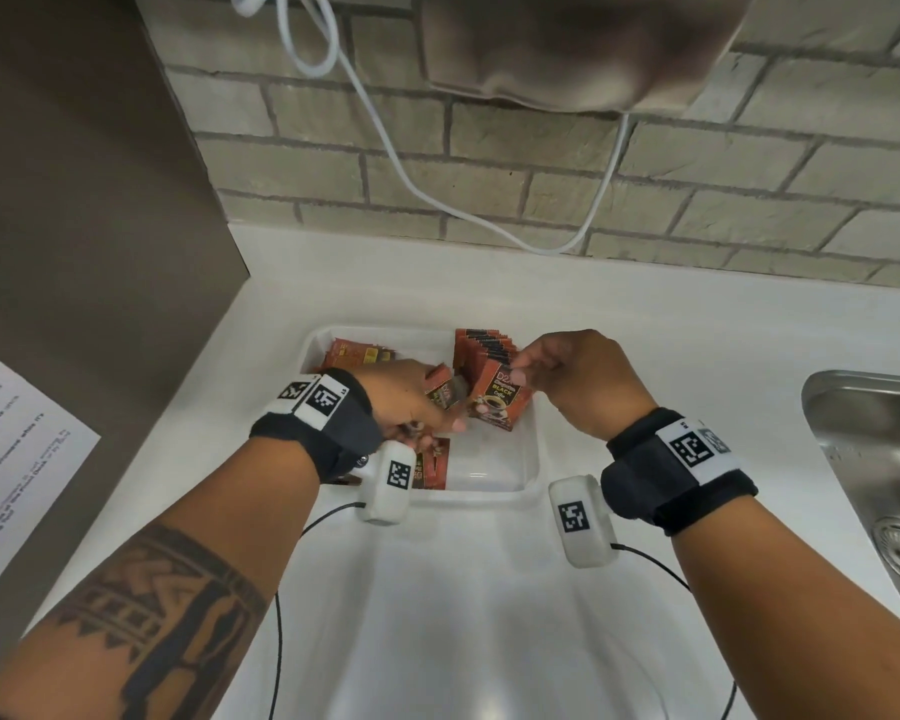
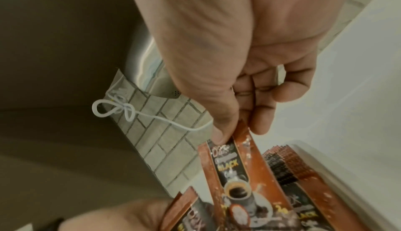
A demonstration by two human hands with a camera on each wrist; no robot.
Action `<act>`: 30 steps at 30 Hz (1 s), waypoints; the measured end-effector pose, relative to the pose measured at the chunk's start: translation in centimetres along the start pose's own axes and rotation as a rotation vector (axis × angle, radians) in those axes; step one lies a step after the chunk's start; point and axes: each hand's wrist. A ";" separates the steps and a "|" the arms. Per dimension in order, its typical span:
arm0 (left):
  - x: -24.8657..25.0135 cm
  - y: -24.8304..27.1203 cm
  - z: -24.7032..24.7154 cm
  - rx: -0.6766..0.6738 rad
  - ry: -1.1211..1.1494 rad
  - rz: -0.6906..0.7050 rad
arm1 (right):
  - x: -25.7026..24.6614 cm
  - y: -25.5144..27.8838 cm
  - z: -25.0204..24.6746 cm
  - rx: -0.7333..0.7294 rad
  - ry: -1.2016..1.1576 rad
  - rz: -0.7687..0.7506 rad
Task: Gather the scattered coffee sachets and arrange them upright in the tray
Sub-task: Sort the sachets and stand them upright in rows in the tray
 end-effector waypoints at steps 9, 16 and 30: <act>1.9 -1.6 1.5 -0.108 -0.598 -0.154 | 1.1 -0.4 1.7 -0.007 0.249 0.050; 2.9 -4.1 3.6 -0.170 -0.543 -0.118 | 1.8 -1.3 2.5 -0.046 0.303 0.083; 2.9 -4.9 3.4 -0.160 -0.491 -0.064 | 2.6 -2.2 2.1 -0.090 0.345 0.058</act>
Point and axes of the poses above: each hand's wrist, its own y-axis away from the middle knuckle, its own z-axis out of the palm, x = y × z, and after that the axes turned 8 degrees about -y, right-handed
